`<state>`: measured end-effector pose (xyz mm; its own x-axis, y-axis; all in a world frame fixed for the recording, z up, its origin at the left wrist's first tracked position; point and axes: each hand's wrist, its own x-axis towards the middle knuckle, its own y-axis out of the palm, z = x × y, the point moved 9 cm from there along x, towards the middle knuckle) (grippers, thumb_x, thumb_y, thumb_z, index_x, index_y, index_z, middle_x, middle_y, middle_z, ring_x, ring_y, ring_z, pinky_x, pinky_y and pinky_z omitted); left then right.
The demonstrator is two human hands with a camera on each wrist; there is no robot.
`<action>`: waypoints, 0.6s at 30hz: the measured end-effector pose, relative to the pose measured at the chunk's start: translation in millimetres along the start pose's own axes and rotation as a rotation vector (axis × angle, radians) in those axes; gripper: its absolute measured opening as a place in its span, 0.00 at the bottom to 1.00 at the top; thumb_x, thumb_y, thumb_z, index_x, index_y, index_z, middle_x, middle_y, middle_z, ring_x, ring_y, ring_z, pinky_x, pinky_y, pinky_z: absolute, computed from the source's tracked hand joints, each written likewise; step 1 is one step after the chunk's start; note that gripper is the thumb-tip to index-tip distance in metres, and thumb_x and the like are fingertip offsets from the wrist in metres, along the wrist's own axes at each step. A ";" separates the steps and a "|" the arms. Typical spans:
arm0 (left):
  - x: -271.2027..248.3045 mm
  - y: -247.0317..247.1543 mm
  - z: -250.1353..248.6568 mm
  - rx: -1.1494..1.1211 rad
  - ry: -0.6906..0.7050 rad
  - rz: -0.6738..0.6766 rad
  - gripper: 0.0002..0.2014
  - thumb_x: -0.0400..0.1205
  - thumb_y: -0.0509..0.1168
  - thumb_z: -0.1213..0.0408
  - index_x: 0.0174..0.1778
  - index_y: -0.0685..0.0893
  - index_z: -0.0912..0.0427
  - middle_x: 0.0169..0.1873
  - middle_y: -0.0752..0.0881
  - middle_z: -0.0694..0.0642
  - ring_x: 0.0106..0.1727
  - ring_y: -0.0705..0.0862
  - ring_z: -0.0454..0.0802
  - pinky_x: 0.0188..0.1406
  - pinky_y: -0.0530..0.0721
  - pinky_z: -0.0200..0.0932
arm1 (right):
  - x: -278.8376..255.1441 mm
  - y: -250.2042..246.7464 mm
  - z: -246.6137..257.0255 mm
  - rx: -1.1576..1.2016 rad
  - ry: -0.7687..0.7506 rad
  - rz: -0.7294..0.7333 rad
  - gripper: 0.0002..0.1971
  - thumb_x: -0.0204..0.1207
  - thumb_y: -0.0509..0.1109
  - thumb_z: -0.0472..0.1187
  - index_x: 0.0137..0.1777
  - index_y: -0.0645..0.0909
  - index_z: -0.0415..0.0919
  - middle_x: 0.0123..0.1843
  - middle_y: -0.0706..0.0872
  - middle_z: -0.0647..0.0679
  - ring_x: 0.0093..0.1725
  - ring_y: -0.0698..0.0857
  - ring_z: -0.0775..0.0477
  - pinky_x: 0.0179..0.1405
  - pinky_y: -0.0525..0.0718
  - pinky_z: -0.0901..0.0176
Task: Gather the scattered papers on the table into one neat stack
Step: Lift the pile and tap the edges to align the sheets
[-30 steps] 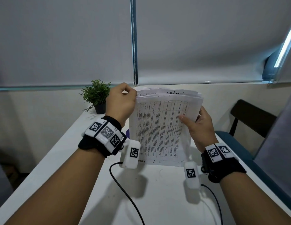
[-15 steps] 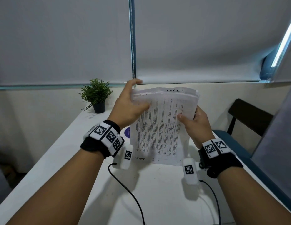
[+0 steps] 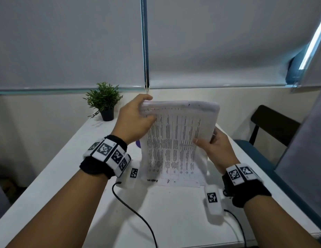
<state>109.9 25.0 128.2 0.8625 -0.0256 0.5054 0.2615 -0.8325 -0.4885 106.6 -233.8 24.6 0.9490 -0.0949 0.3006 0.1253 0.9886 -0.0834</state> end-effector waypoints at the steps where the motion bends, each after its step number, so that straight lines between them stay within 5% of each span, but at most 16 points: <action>1: 1.8 -2.5 -0.8 0.059 0.012 -0.022 0.21 0.77 0.73 0.64 0.67 0.82 0.51 0.53 0.86 0.51 0.50 0.88 0.49 0.50 0.91 0.43 | 1.1 -1.0 0.7 -0.011 -0.016 -0.014 0.19 0.76 0.79 0.28 0.59 0.87 0.52 0.59 0.95 0.47 0.60 0.93 0.43 0.67 0.87 0.33; 4: 7.3 -14.8 -21.9 0.364 0.075 -0.041 0.26 0.74 0.75 0.56 0.69 0.81 0.52 0.63 0.81 0.56 0.63 0.81 0.56 0.66 0.82 0.54 | 6.1 0.8 20.9 -0.052 -0.052 -0.027 0.17 0.79 0.76 0.28 0.62 0.85 0.48 0.58 0.94 0.50 0.59 0.93 0.46 0.65 0.90 0.38; 7: 7.1 -17.8 -68.8 0.690 0.259 -0.032 0.35 0.70 0.74 0.46 0.75 0.75 0.46 0.70 0.77 0.53 0.71 0.75 0.57 0.72 0.72 0.62 | 11.3 6.4 64.1 -0.136 -0.187 0.016 0.16 0.81 0.74 0.29 0.60 0.84 0.51 0.55 0.92 0.55 0.53 0.93 0.58 0.54 0.93 0.54; 10: 11.9 -15.9 -84.0 0.572 0.269 0.096 0.35 0.74 0.76 0.55 0.77 0.71 0.43 0.56 0.85 0.51 0.56 0.84 0.56 0.57 0.82 0.52 | 13.3 14.0 105.9 -0.366 -0.342 0.047 0.12 0.80 0.76 0.34 0.60 0.84 0.46 0.52 0.91 0.52 0.51 0.91 0.55 0.49 0.91 0.54; 12: 14.8 -23.1 -65.6 0.369 0.170 0.127 0.24 0.76 0.76 0.63 0.69 0.80 0.47 0.50 0.86 0.48 0.50 0.86 0.51 0.46 0.81 0.41 | 11.2 10.6 124.0 -0.500 -0.435 -0.020 0.13 0.78 0.78 0.38 0.60 0.83 0.46 0.49 0.89 0.54 0.48 0.88 0.55 0.50 0.89 0.48; 15: 2.2 -30.8 -0.9 0.064 -0.001 0.105 0.15 0.77 0.77 0.70 0.59 0.89 0.57 0.51 0.93 0.51 0.54 0.92 0.50 0.59 0.88 0.50 | 6.9 -18.9 109.0 -0.698 -0.378 -0.240 0.38 0.68 0.84 0.54 0.77 0.73 0.55 0.66 0.83 0.48 0.67 0.80 0.43 0.69 0.80 0.34; 18: -26.7 -30.8 66.6 -0.307 -0.233 0.064 0.15 0.79 0.73 0.75 0.61 0.87 0.61 0.53 0.94 0.54 0.56 0.93 0.53 0.65 0.86 0.64 | 0.5 -51.3 25.5 -0.396 0.096 -0.222 0.66 0.53 0.91 0.61 0.88 0.54 0.59 0.84 0.71 0.42 0.81 0.74 0.37 0.79 0.73 0.27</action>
<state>107.7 88.1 82.4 0.9574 0.0136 0.2885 0.0921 -0.9612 -0.2601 93.2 -281.6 53.2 0.9070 -0.3280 0.2641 0.4114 0.8241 -0.3893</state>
